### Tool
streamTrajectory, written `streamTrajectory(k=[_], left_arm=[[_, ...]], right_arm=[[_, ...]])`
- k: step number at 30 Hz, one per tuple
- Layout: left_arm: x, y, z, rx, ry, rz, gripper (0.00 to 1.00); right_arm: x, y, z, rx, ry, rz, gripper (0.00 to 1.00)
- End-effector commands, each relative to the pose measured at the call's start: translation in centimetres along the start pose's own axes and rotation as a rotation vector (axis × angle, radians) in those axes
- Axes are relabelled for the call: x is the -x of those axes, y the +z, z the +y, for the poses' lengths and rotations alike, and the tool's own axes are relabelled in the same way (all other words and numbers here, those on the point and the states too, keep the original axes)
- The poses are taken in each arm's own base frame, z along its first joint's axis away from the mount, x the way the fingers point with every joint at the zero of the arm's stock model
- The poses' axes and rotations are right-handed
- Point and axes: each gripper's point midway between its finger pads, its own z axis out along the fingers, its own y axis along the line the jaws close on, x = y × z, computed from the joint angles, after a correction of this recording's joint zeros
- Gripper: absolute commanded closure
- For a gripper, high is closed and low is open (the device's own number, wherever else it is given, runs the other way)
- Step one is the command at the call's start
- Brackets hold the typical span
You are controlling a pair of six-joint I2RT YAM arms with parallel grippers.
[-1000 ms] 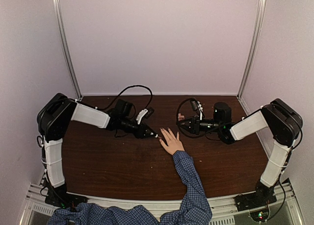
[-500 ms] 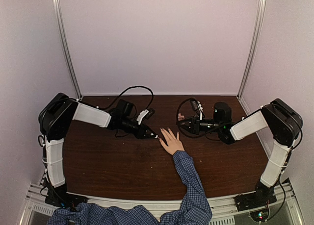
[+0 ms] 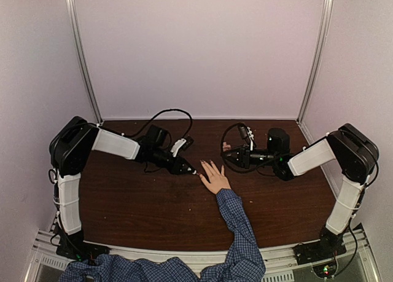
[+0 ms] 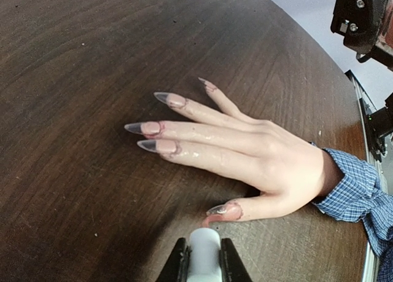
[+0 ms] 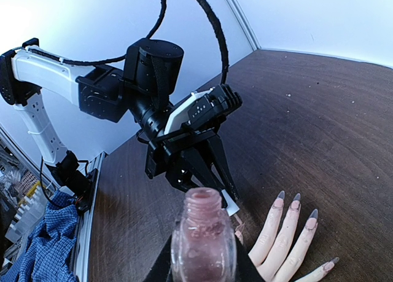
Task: Paint the nails
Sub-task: Paint the nail with the hand.
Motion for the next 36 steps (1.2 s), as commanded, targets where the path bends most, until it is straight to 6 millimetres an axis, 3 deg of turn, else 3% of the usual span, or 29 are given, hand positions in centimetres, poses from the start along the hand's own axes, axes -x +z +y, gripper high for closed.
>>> streamTrajectory(k=[1, 8, 19, 36], left_arm=[[0.8, 0.2, 0.4, 0.019, 0.031, -0.015, 1.0], [1.1, -0.3, 0.2, 0.016, 0.036, -0.044, 1.0], [2.6, -3.1, -1.2, -0.003, 0.099, -0.202, 1.0], [1.9, -1.5, -2.2, -0.072, 0.108, -0.135, 1.0]], right_arm=[[1.1, 0.0, 0.2, 0.017, -0.035, -0.029, 1.0], [1.2, 0.0, 0.2, 0.017, -0.034, -0.03, 1.0], [1.2, 0.0, 0.2, 0.017, -0.033, -0.03, 1.0], [1.1, 0.0, 0.1, 0.016, -0.033, -0.029, 1.0]])
